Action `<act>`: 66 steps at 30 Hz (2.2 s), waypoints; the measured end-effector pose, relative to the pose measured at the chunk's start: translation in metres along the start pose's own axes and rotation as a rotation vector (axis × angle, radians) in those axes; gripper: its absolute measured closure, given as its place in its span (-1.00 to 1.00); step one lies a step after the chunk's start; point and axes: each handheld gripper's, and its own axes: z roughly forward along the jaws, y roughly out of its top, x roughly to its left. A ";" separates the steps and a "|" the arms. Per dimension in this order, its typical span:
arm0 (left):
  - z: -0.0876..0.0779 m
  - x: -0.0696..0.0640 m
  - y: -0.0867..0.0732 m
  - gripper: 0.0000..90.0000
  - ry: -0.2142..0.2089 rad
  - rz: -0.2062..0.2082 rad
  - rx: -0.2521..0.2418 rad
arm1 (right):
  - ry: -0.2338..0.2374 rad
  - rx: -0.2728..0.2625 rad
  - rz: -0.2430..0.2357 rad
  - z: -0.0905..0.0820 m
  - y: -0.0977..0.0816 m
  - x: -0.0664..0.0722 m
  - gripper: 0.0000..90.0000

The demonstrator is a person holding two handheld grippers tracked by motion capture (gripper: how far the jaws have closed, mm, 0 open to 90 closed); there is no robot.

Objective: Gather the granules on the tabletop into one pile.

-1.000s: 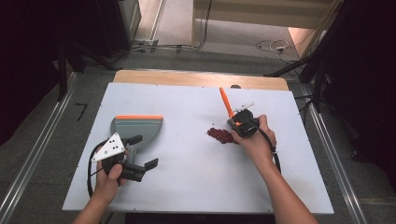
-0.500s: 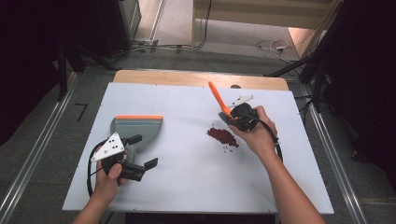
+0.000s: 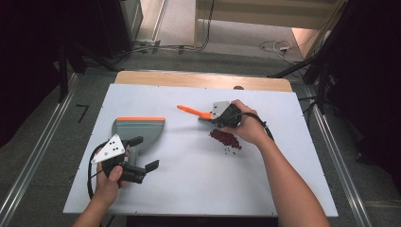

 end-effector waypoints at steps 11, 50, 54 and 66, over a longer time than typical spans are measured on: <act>0.001 -0.001 0.000 -1.00 0.001 0.001 0.001 | 0.101 0.007 -0.105 -0.019 -0.007 0.016 0.53; 0.004 -0.002 -0.001 -1.00 0.001 0.003 0.012 | 0.404 0.026 0.357 -0.050 -0.027 0.038 0.52; 0.004 -0.002 -0.001 -1.00 0.000 0.003 0.012 | 0.415 0.021 0.381 -0.045 -0.030 0.029 0.52; 0.004 -0.002 -0.001 -1.00 0.000 0.003 0.013 | 0.363 0.046 0.406 -0.039 -0.027 0.014 0.52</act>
